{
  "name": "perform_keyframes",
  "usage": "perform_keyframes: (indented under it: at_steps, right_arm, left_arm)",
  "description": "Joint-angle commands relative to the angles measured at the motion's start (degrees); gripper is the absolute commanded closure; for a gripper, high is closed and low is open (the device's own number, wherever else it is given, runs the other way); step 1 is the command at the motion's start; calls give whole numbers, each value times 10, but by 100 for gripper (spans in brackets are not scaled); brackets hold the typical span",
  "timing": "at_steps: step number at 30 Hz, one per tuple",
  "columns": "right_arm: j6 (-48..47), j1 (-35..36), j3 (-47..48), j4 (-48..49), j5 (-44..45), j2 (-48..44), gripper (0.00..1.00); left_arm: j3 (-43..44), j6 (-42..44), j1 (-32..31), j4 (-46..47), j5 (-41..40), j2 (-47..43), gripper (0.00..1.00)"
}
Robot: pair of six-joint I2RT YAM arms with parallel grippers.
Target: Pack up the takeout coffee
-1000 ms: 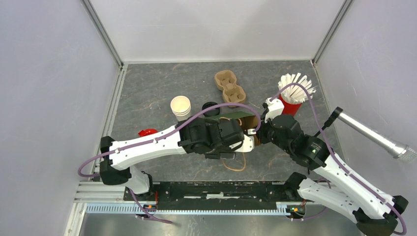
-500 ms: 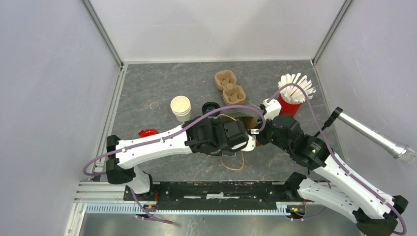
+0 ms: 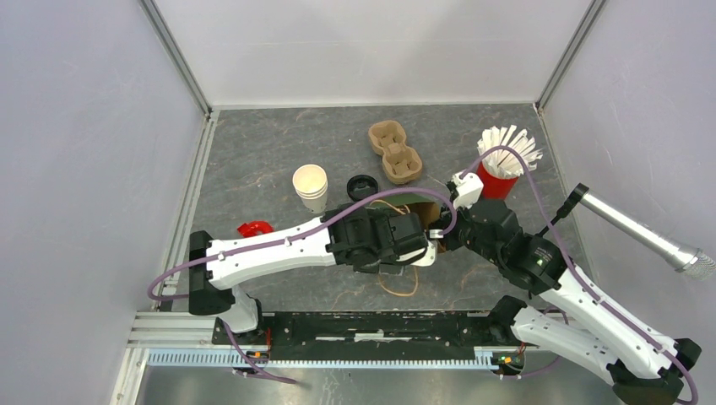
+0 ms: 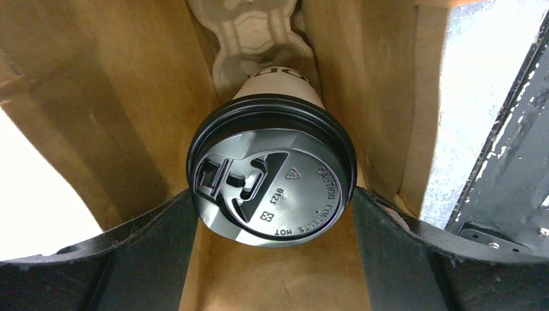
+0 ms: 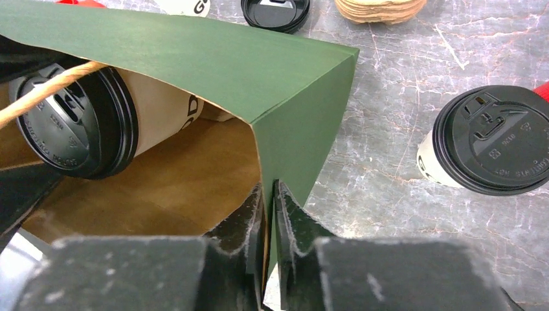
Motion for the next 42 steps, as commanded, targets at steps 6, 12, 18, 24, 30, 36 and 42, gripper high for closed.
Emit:
perform_keyframes:
  at_steps: [6,12,18,24,30,36,42]
  right_arm:
    - [53,3,2,-7,26,-16,70]
    - [62,3,0,-3,31,-23,79]
    - [52,3,-17,22,11,-23,100]
    - [37,3,-22,26,2,-19,100]
    - [30,3,-15,24,0,-13,100]
    - [24,3,-18,27,-6,-8,100]
    - [12,3,-14,28,-7,-2,100]
  left_arm:
    - [-29,-9,-2,37,5,-11,55]
    - [-44,-17,-2,48,6,-16,56]
    - [-52,-12,1,59,-31,-15,56]
    - [-14,-22,6,45,-15,6,53]
    - [-26,-17,20,40,-19,17,54]
    - [-46,5,33,64,-36,12,54]
    - [-54,3,40,83,-27,10,55]
